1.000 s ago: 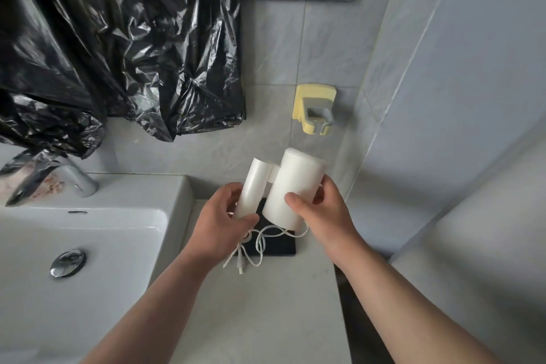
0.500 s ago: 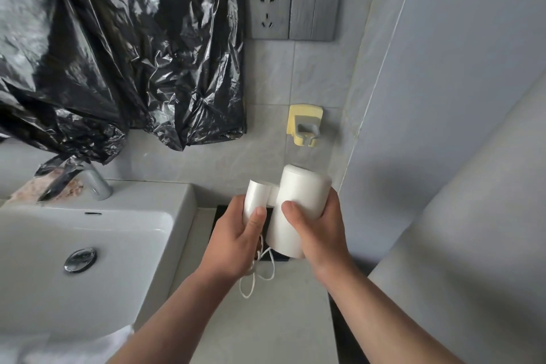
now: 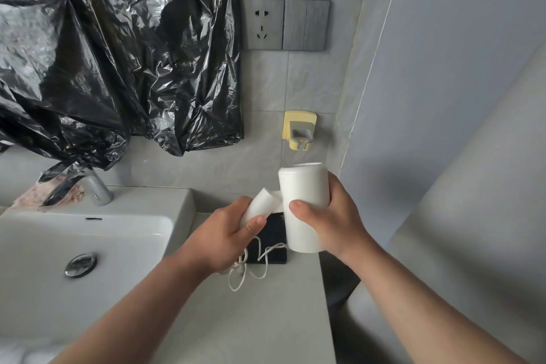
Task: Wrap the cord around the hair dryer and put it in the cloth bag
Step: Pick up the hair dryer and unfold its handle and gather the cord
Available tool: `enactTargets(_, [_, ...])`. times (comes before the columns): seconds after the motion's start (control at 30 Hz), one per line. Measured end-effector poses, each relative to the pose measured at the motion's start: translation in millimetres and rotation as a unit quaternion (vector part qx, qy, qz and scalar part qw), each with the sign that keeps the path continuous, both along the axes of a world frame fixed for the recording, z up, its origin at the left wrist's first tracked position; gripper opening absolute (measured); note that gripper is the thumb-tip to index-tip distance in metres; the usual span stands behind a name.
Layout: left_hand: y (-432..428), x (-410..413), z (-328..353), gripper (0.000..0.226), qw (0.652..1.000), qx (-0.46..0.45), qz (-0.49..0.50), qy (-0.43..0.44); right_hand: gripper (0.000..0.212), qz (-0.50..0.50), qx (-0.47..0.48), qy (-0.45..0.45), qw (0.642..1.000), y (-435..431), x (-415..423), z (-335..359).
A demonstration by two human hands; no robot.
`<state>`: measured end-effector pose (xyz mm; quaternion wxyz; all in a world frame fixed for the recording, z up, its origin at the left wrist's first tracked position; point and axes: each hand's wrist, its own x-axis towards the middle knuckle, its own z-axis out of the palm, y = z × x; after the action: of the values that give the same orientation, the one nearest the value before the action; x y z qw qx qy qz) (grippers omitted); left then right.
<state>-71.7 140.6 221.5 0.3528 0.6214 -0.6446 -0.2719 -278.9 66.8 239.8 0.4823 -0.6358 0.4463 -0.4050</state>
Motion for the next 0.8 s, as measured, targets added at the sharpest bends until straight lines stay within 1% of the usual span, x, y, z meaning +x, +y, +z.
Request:
enactTargets(0.2, [-5, -6, 4, 0.03, 0.999, -0.008, 0.042, 0.034, 0.064, 0.002, 0.002, 0.003, 1.0, -5, 4, 7])
enactTargets(0.3, [-4, -14, 0, 0.028, 0.997, -0.005, 0.057, 0.057, 0.071, -0.009, -0.006, 0.013, 1.0, -5, 5, 9])
enactTargets(0.4, [-4, -16, 0, 0.023, 0.997, 0.001, 0.05, 0.058, 0.068, 0.001, -0.019, 0.046, 0.999, -4, 2, 12])
enactTargets(0.5, [-4, -15, 2, 0.025, 0.998, 0.007, 0.038, 0.052, 0.062, 0.006, -0.034, 0.052, 0.998, -4, -1, 14])
enactTargets(0.67, [-5, -10, 5, 0.022, 0.998, 0.012, 0.021, 0.063, 0.067, 0.021, -0.048, 0.066, 0.996, -8, 0, 20])
enactTargets(0.7, [-6, -7, 5, 0.021, 0.999, 0.014, 0.012, 0.049, 0.068, 0.029, -0.051, 0.078, 0.995, -10, -1, 23])
enactTargets(0.8, [-5, 4, 3, 0.028, 0.997, 0.034, -0.043, -0.051, 0.071, 0.091, -0.07, 0.157, 0.981, -16, -8, 32])
